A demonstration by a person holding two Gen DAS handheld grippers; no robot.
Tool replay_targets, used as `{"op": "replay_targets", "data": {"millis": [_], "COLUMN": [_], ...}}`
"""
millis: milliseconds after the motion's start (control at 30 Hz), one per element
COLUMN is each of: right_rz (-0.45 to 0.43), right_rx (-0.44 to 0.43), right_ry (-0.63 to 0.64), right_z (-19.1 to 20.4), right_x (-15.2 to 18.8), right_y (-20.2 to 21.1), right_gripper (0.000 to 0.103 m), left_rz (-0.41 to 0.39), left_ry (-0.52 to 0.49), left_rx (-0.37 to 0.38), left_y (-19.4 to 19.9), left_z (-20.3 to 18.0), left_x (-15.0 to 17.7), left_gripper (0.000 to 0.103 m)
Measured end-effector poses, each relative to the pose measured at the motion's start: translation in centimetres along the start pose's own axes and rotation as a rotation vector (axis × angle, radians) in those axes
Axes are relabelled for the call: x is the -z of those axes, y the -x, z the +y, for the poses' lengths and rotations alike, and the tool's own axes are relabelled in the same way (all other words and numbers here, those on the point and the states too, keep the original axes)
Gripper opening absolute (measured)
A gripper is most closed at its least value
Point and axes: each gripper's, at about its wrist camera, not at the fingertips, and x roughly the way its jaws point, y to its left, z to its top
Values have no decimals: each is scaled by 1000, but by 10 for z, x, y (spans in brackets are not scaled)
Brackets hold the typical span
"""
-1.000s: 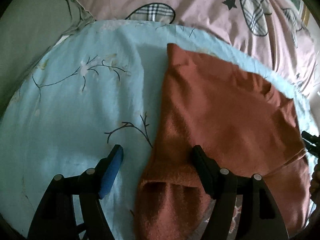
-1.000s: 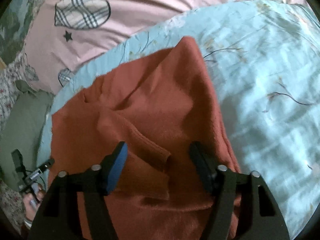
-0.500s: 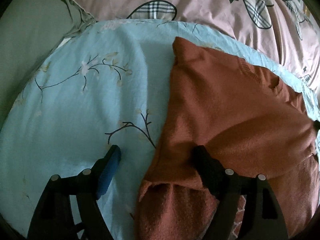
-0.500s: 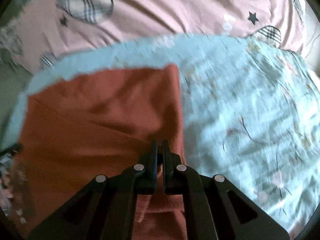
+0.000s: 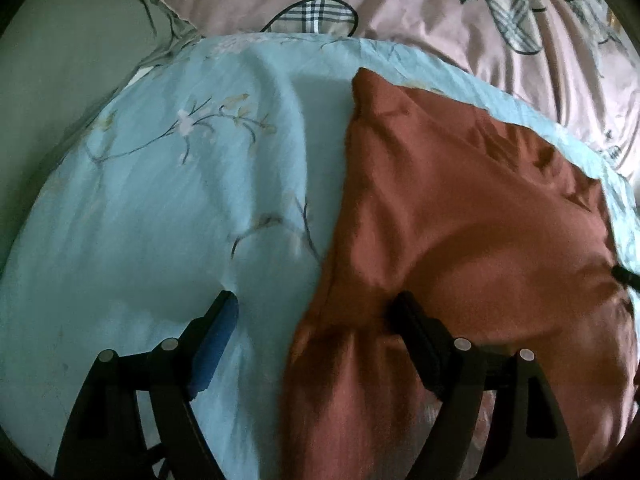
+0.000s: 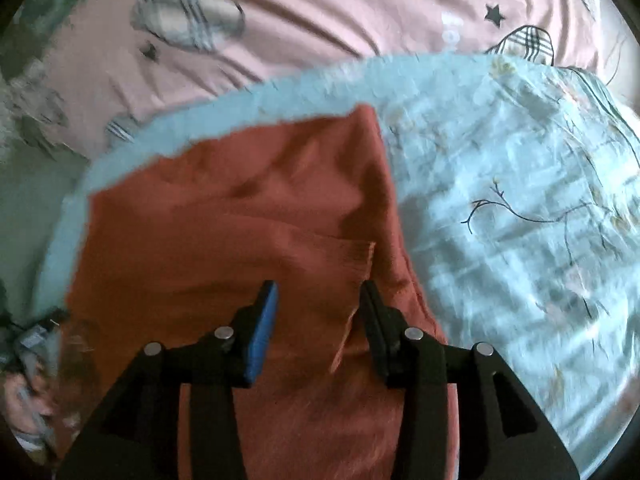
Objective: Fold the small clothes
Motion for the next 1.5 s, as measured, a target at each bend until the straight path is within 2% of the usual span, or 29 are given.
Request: {"op": "replay_targets", "data": {"millis": [67,133,267,433,633,867,1067,1167,1267,1367,1400,1433,1467,1500], "right_rz": [-12,-17,-18,-5,-6,-23,22,27,56,50,46,43,49,58], "right_rx": [-48,-92,-148,-181,-201,-202,-210,-286,-407,-485,-506,-518,-516,-506], "right_ry": [16,24,11,-7,-35,-79,-151,-145,-130,-145,-165,-186,-209,-218], "right_z": [7,13,13,1,-14,-48,-81,-81,-74,-71,-74,-76,-79,-82], "right_x": [12,29,69,106,140,179,212,223,228,229,230,230,230,232], "right_y": [20,37,67,83,105,140,150,151,141,129,127,125,121,120], "right_gripper": [55,59,59,59,60,65,66,66,66,66,65,57,40,30], "left_rz": [3,-2,-18,-29,-4,-6,-4,0,6,15,20,19,16,14], "left_ry": [2,18,64,93,150,138,131,127,109,81,68,61,59,63], "left_rx": [19,41,96,141,192,278,345,393,414,448,465,469,472,477], "left_y": [17,35,73,114,135,152,157,160,161,161,160,160,159,158], "left_z": [3,7,15,23,35,28,26,27,25,23,22,21,21,21], "left_x": [16,37,79,134,182,217,232,237,240,244,245,245,245,245], "left_gripper": [80,80,81,82,82,84,83,81,80,80,80,80,80,79]}}
